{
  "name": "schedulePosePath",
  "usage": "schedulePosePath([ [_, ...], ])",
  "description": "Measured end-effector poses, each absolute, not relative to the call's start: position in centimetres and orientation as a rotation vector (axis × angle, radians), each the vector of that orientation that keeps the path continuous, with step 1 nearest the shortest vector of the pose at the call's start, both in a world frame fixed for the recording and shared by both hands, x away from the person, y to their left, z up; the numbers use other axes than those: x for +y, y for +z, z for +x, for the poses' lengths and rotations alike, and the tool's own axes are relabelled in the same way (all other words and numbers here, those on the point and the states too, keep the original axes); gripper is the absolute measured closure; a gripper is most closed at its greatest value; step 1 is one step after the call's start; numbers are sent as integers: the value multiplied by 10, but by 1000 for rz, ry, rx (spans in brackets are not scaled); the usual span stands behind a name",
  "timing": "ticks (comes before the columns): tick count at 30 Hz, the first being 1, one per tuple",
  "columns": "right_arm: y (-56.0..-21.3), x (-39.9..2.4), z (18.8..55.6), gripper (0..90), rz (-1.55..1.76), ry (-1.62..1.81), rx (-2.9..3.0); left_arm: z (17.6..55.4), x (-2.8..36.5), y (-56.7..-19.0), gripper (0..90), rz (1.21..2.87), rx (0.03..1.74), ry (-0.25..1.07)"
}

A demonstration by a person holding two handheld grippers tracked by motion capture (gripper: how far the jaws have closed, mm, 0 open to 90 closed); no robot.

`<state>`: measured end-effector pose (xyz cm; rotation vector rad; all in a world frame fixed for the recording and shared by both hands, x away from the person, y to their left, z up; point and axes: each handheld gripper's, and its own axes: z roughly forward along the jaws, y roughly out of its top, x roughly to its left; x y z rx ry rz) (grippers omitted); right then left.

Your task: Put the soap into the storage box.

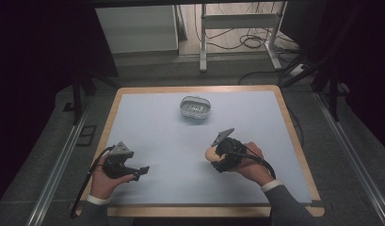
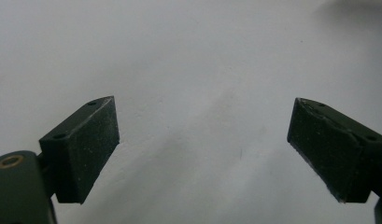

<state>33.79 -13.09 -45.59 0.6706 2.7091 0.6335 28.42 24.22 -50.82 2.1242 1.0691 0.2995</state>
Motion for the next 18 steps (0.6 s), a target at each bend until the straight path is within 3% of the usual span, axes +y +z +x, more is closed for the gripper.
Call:
schedulePosePath([
  [18,-440,-123,361,315,664,666,2685,285,241,-509,94,2129,1063,301],
])
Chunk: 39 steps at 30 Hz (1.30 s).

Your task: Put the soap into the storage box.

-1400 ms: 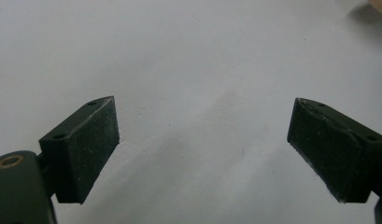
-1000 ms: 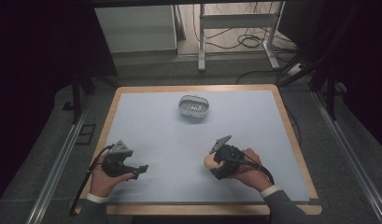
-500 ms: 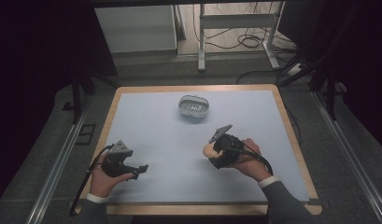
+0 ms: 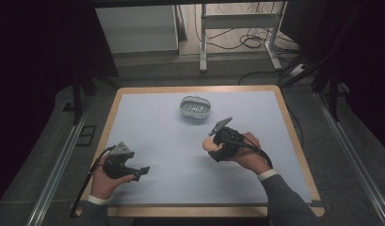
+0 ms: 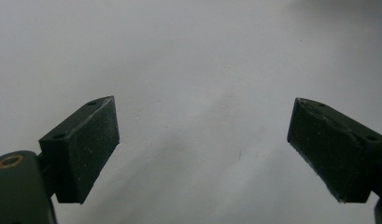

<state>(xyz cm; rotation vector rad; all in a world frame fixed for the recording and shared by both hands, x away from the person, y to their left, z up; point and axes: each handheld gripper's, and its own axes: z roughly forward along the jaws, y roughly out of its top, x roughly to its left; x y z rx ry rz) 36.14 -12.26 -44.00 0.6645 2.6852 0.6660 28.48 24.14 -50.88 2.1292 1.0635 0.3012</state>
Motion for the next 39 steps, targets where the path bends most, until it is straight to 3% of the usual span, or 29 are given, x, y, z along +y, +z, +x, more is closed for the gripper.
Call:
schedulePosePath([
  [39,-420,-109,412,317,686,707,2688,284,238,-509,94,2126,1052,293],
])
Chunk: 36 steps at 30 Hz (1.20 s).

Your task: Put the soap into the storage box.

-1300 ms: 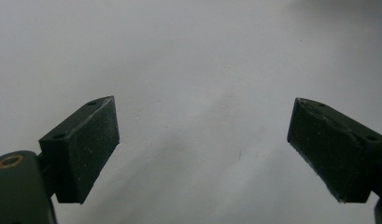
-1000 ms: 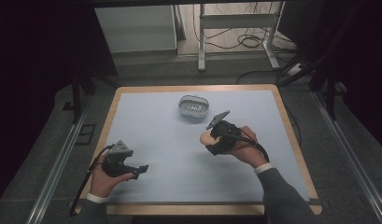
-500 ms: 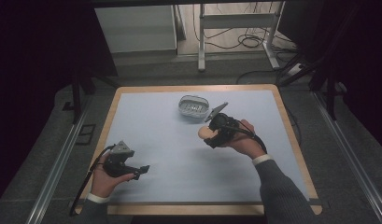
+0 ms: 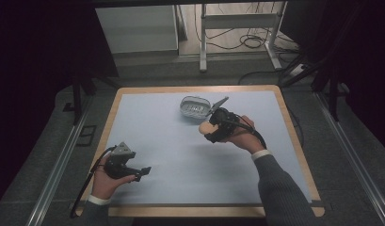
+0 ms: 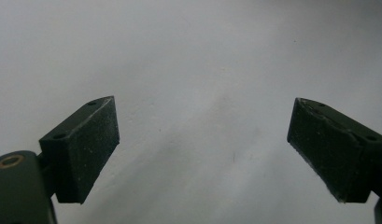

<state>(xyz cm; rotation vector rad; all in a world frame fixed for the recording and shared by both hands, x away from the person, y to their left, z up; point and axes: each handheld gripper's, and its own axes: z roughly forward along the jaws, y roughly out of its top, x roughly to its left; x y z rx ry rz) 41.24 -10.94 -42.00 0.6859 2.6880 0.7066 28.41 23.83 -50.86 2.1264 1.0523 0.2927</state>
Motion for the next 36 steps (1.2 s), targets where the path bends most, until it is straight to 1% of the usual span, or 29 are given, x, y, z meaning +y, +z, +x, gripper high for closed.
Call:
schedulePosePath([
  [21,-419,-103,440,318,714,710,2670,285,238,-510,94,2136,1047,286],
  [36,-410,-89,463,318,716,720,2664,285,239,-509,94,2131,1049,283],
])
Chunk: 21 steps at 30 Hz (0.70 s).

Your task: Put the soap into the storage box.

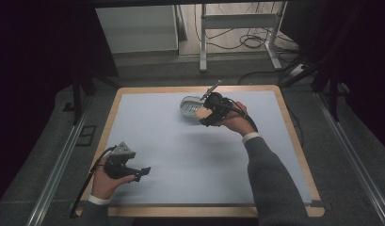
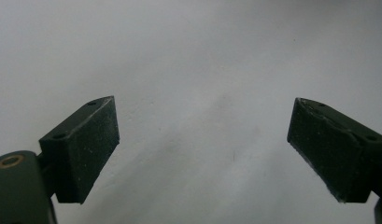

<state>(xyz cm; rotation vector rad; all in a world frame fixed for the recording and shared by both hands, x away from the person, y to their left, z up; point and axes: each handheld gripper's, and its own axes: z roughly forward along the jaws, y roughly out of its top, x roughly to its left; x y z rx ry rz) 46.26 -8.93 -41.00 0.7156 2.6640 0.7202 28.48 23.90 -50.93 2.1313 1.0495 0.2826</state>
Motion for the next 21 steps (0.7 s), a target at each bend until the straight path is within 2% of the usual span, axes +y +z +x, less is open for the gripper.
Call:
schedulePosePath([
  [21,-407,-85,485,318,753,716,2656,285,238,-510,94,2134,1047,278],
])
